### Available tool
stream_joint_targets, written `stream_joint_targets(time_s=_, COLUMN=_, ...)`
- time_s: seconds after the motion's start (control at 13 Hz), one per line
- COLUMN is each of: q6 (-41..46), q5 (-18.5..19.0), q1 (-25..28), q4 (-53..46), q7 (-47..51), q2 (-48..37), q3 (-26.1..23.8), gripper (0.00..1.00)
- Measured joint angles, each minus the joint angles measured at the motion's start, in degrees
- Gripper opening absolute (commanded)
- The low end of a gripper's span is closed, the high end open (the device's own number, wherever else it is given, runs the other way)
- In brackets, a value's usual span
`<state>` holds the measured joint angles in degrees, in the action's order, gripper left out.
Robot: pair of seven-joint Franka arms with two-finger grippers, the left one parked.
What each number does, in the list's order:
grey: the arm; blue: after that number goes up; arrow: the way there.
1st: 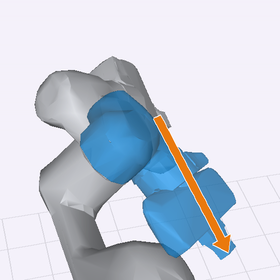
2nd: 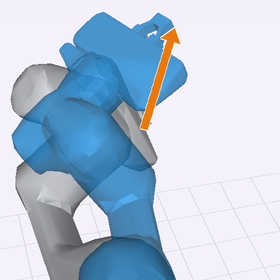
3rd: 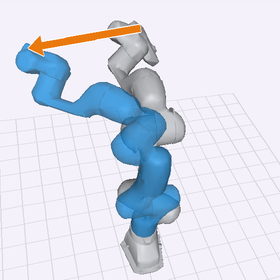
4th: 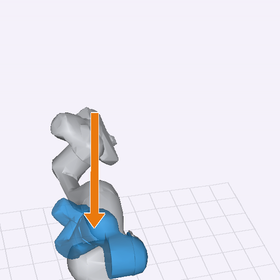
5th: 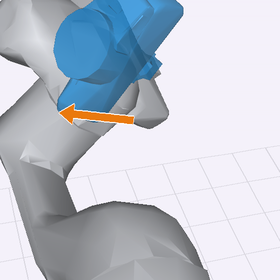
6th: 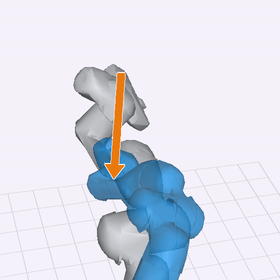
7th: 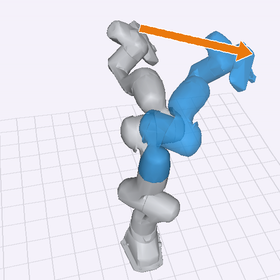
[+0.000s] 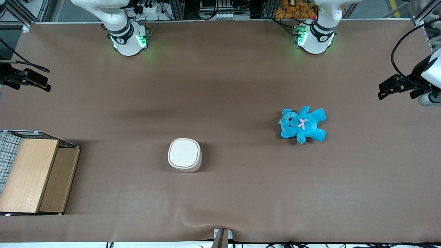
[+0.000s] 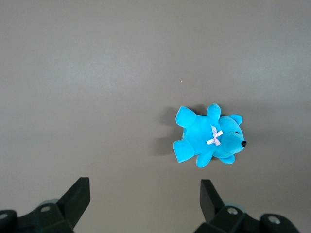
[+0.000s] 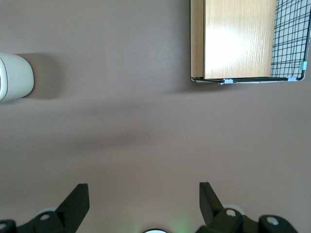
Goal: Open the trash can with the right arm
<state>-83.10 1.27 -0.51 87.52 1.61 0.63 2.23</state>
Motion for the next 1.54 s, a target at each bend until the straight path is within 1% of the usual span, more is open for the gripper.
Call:
stream_joint_targets(time_s=0.62, q6=0.4, q5=0.0, q1=0.2, q4=0.1, q7=0.0, q2=0.9, q3=-0.2, gripper=1.00)
stream_joint_targets(time_s=0.92, q6=0.1, q5=-0.2, q1=1.5, q4=0.1, q7=0.1, q2=1.9, q3=-0.8, gripper=1.00)
stream_joint_targets(time_s=1.0, q6=-0.2, q5=-0.7, q1=2.7, q4=0.0, q7=0.7, q2=2.4, q3=-0.9, gripper=1.00)
stream_joint_targets(time_s=1.15, q6=-1.2, q5=-3.6, q1=4.8, q4=-0.8, q7=4.9, q2=4.4, q3=-1.0, gripper=1.00)
stream_joint_targets(time_s=1.31, q6=-4.2, q5=-5.7, q1=6.1, q4=-2.8, q7=8.0, q2=8.0, q3=-1.0, gripper=0.99)
stream_joint_targets(time_s=1.38, q6=-5.8, q5=-6.7, q1=6.7, q4=-4.0, q7=9.7, q2=10.0, q3=-1.0, gripper=0.90)
stream_joint_targets(time_s=1.54, q6=-8.8, q5=-8.7, q1=9.0, q4=-6.7, q7=14.5, q2=14.7, q3=-1.1, gripper=0.56)
